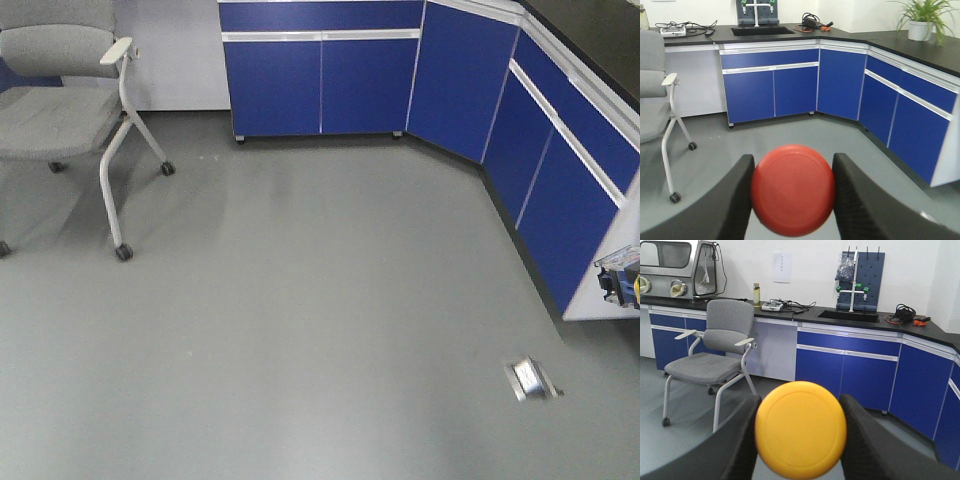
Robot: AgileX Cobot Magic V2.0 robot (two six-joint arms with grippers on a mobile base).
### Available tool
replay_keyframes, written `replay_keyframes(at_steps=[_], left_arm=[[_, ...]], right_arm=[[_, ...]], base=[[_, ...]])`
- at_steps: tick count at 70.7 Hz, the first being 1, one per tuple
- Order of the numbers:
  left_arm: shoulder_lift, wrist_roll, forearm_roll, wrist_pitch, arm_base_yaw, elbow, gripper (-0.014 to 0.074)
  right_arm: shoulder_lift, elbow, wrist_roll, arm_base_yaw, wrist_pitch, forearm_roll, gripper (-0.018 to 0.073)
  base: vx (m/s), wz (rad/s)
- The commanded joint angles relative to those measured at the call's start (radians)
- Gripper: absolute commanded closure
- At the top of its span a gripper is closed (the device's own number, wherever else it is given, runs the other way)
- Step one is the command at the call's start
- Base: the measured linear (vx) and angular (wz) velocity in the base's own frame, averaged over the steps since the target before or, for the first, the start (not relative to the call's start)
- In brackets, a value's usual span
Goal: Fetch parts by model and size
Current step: 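Drive the base to the bench with the red tray, holding both switches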
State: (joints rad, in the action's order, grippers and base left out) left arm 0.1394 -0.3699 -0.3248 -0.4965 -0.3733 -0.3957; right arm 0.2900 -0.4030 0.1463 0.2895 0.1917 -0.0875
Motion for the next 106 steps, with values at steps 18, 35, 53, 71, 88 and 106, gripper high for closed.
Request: replay_keyframes(at_steps=[18,35,53,71,88,106], left_arm=[[0.02,-0.004,-0.01,0.08,-0.005,-0.027,0.0602],[0.02,-0.004,-0.01,0.08,-0.005,-0.027,0.0602],[0.02,-0.004,-0.01,0.08,-0.005,-0.027,0.0602],[0.02,-0.004,-0.01,0.08,-0.005,-0.027,0.0602],[0.02,-0.004,-0.01,0.08,-0.005,-0.027,0.0602],[0.02,-0.004,-0.01,0.08,-0.005,-0.027,0.0602]], right_arm=[[0.016,-0.027,0.006,-0.005,-0.086,0.0,0.0567],[0.021,-0.027,0.006,-0.005,-0.086,0.0,0.0567],[0.021,-0.027,0.006,-0.005,-0.086,0.0,0.0567],[0.021,-0.027,0.006,-0.005,-0.086,0.0,0.0567],[0.021,-0.027,0.006,-0.005,-0.086,0.0,0.0567],[0.021,-0.027,0.006,-0.005,-0.086,0.0,0.0567]], base=[[0.68,0.05],[0.59,0.03],[0.51,0.05],[0.41,-0.29],[0.33,-0.82],[0.26,-1.0]])
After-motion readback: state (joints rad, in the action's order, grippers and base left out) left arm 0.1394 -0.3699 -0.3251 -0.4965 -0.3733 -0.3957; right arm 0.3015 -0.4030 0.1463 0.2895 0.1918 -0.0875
